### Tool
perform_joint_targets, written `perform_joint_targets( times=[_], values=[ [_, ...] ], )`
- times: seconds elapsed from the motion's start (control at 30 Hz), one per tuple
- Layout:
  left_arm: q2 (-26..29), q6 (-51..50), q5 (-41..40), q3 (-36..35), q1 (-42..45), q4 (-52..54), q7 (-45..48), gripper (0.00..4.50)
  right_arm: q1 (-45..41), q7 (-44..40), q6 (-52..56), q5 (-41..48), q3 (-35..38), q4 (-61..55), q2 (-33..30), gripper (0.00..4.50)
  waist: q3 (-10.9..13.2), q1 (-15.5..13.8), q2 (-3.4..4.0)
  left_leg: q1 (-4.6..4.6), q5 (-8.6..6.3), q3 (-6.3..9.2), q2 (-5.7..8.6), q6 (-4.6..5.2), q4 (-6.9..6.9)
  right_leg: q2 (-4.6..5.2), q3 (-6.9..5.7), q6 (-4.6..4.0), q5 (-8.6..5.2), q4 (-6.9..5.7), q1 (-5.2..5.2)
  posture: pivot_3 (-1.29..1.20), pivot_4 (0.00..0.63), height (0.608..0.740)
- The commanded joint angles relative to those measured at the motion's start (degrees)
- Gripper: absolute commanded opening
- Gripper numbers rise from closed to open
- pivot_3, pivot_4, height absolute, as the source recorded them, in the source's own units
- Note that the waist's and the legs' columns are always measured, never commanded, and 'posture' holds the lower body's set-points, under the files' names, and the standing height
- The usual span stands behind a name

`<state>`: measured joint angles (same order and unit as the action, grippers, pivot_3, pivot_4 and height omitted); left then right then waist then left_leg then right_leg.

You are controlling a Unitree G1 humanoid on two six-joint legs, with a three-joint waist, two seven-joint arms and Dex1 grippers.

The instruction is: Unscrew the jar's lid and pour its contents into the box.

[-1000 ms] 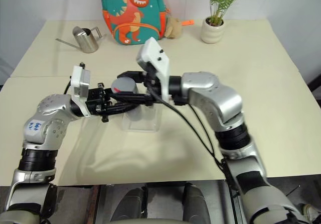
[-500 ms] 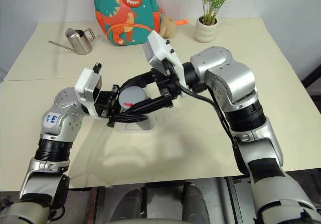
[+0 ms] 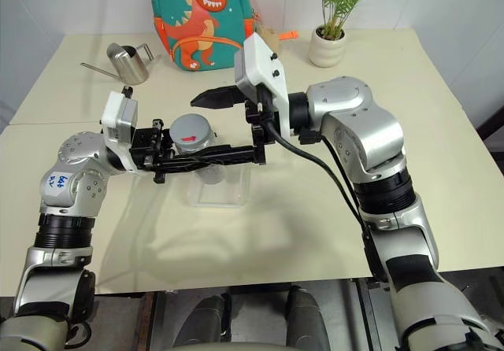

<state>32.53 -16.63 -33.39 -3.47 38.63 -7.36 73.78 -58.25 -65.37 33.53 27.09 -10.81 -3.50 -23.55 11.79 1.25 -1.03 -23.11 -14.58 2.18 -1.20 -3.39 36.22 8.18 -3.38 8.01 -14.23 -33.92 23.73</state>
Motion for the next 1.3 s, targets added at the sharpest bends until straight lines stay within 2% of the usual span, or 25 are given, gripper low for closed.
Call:
perform_joint_targets(
  times=[0.03,0.23,0.4,0.57,0.83,0.97,1.17,1.3],
  values=[
    [-0.56,0.99,0.50,-0.30,-0.01,1.88,-1.28,1.96,0.29,5.31,0.24,-1.45,-0.19,-2.94,2.28,4.46,0.00,0.02,0.00,0.00,0.00,0.00,0.00,0.00,0.00,0.00,0.00,0.00,0.00,0.00,0.00,0.00,0.150,0.740],
    [-1.43,0.77,0.94,0.69,-0.25,2.91,-2.31,1.96,-0.81,10.85,1.25,-3.69,-1.28,-0.73,6.46,4.46,0.00,0.27,0.00,0.02,0.01,0.00,0.00,0.00,0.00,0.00,0.02,0.00,0.00,-0.04,0.01,0.00,0.150,0.740],
    [-1.20,0.74,0.96,0.87,-0.42,2.95,-2.38,1.96,-1.47,12.33,1.67,-3.83,-1.02,-0.05,7.49,4.46,0.00,0.21,0.00,0.01,0.00,0.00,0.00,0.00,0.00,0.00,0.02,0.00,0.00,-0.03,0.01,0.00,0.150,0.740],
    [-0.87,0.88,0.88,0.55,-0.72,2.88,-2.44,1.96,-0.36,11.98,1.77,-3.65,0.73,0.04,4.92,4.46,0.00,0.16,0.00,0.00,0.00,0.00,0.00,0.00,0.00,0.00,0.02,0.00,0.00,-0.02,0.01,0.00,0.150,0.740],
    [-0.19,1.28,0.99,-0.15,-1.28,2.51,-2.43,1.96,3.19,9.99,1.13,-1.29,6.01,-0.46,-3.95,4.46,0.00,0.07,0.00,0.00,0.00,0.00,0.00,0.01,-0.01,0.00,0.02,0.00,0.00,0.00,0.00,0.00,0.150,0.740],
    [-0.12,0.89,0.74,-0.69,-1.63,2.87,-2.61,1.96,7.72,8.00,1.03,2.00,9.60,-2.85,-7.40,4.46,0.00,-0.72,0.00,0.00,0.00,-0.01,0.01,0.01,0.00,0.00,0.02,0.00,0.00,0.03,-0.01,0.00,0.150,0.740],
    [0.22,0.56,0.69,-1.19,-2.25,3.33,-2.60,1.96,10.14,7.13,4.24,6.83,10.91,-7.76,-7.74,4.46,0.00,-0.52,0.01,0.02,0.00,-0.03,-0.01,0.01,0.01,-0.02,0.04,0.00,0.00,-0.01,0.00,0.00,0.150,0.740],
    [-0.06,0.75,1.06,-0.98,-2.03,3.03,-2.88,1.96,6.86,9.48,5.45,8.00,8.93,-8.61,-4.29,4.46,0.00,-0.53,0.01,0.02,0.00,-0.03,-0.01,0.01,0.05,-0.02,0.05,0.00,0.00,-0.04,0.00,0.00,0.150,0.740]
  ],
)
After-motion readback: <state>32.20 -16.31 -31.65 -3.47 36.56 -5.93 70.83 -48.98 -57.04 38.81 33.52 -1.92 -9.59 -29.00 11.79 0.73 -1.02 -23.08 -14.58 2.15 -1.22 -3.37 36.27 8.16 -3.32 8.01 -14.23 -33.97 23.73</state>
